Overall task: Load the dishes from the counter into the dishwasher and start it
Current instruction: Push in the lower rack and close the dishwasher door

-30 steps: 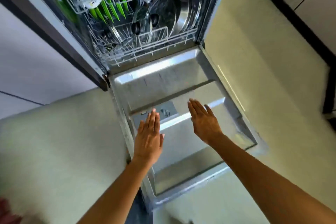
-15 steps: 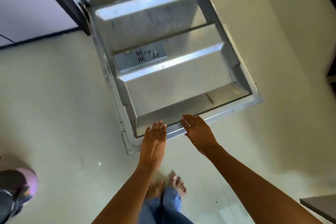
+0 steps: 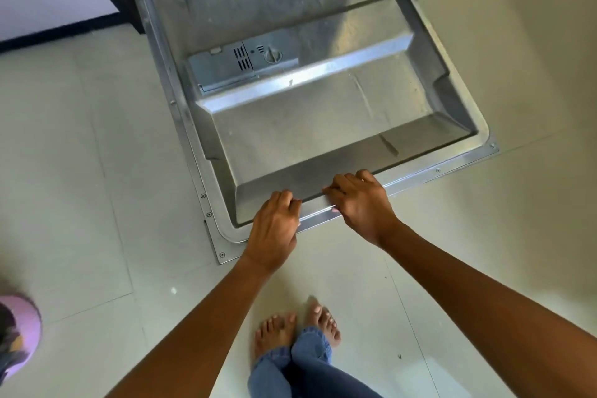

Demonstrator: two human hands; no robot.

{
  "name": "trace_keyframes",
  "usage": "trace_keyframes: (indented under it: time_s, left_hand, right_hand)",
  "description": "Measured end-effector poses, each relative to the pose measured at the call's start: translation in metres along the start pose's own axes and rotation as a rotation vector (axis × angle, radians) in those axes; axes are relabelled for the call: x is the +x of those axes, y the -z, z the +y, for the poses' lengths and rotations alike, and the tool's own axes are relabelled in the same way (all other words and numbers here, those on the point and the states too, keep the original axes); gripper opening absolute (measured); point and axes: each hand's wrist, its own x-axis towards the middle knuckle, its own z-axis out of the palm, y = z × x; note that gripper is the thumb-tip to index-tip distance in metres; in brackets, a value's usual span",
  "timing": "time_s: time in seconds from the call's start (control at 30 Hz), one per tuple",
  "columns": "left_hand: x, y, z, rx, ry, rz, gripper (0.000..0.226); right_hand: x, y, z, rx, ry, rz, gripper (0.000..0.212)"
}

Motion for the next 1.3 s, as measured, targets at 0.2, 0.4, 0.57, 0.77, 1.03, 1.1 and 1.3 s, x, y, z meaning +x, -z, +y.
trace_keyframes:
  time_s: [0.2,0.4,0.57,0.77,1.03,1.1,1.3]
  left_hand:
    - [0.01,0.063,0.008,-0.051,-0.028,-0.049,0.035]
    - [0.046,0.188,0.013,-0.18,-0.057,-0.067,0.019]
    - [0.105,0.32,-0.001,-0.146,-0.117,-0.087,0.026]
    - [0.182,0.457,-0.025,-0.332,0.001,-0.048,0.034]
    - [0.235,0.519,-0.046,-0.327,0.199,0.052,0.033]
    - [0.238,0.525,-0.036,-0.167,0.168,0.207,0.031]
    - [0.224,0.541,-0.006,0.33,-0.1,0.366,0.037]
  right_hand:
    - [0.012,0.068,0.01,0.072,0.04,-0.077,0.03]
    - [0.067,0.198,0.036,0.112,0.124,-0.243,0.018]
    - [0.144,0.332,0.061,0.096,0.149,-0.335,0.019]
    - [0.207,0.428,0.09,0.171,0.074,-0.091,0.049]
    - [0.236,0.465,0.096,-0.093,0.034,-0.083,0.088]
    - [0.248,0.468,0.097,-0.079,0.016,0.013,0.091]
    - [0.291,0.488,0.109,0.003,-0.109,0.248,0.084]
